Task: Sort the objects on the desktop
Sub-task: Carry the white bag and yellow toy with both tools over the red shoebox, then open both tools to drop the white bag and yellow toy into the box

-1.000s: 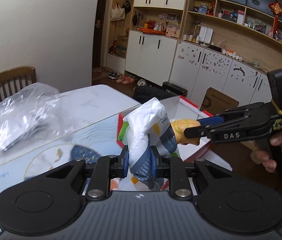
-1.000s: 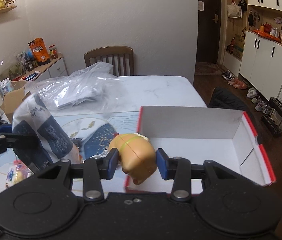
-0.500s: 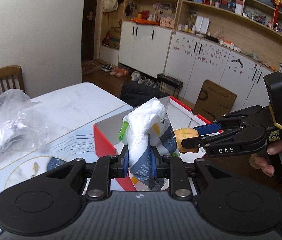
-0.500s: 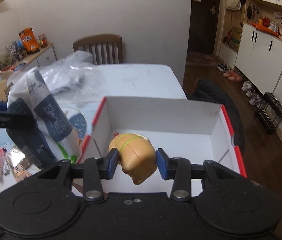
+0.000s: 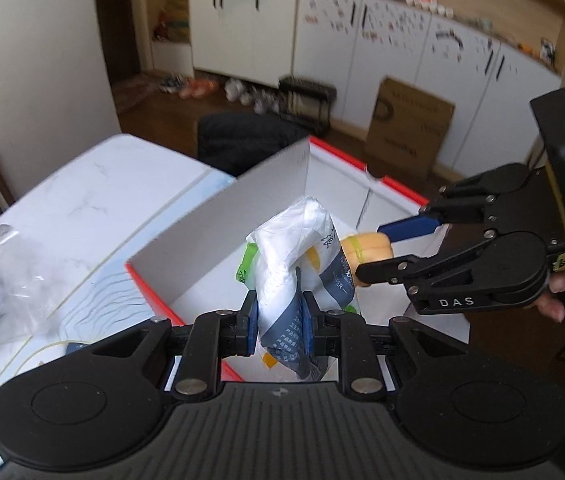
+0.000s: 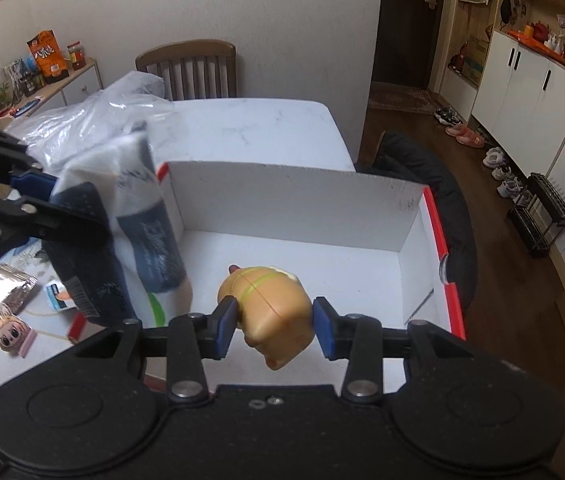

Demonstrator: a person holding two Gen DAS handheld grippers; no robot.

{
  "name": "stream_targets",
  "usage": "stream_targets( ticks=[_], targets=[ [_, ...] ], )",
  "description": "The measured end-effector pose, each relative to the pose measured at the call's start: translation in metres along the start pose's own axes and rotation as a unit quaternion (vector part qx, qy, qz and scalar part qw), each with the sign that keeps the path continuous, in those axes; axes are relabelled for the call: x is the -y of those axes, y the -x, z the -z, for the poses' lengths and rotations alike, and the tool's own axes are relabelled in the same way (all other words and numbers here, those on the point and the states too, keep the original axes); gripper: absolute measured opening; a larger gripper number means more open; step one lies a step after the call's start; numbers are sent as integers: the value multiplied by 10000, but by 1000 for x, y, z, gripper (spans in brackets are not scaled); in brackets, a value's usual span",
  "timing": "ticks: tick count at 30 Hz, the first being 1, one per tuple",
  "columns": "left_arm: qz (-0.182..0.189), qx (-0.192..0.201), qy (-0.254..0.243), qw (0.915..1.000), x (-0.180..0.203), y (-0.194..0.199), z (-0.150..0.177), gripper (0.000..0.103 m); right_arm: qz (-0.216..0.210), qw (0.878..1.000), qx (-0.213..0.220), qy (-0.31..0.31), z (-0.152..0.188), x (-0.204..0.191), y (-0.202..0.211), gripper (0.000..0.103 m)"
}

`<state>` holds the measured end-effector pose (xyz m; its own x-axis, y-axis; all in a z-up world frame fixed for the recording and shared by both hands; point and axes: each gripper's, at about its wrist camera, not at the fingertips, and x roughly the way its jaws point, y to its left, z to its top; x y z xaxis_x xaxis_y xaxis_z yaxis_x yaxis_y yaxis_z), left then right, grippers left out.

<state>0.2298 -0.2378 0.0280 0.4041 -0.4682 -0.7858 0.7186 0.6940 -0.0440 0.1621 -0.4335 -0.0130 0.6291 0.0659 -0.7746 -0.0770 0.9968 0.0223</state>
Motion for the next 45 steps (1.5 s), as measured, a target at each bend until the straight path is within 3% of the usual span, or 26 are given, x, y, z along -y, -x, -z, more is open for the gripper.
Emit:
stream_targets(
  ticks=[11, 21, 37, 45],
  targets=[
    [-150, -845, -188, 9961, -4, -68, -14, 20, 41, 9994, -347, -72, 7, 25, -38, 40],
    [-92, -1389, -196, 9901, -10, -101, -17, 20, -58, 9973, -720, 123, 7, 33, -59, 40],
    [-177, -1496, -254, 9883, -11, -117, -26, 22, -267, 9950, -952, 122, 13, 42, -69, 42],
    [-342, -1389, -268, 9894, -7, -116, -23, 35, -250, 9962, -831, 105, 13, 47, -62, 57]
  ],
)
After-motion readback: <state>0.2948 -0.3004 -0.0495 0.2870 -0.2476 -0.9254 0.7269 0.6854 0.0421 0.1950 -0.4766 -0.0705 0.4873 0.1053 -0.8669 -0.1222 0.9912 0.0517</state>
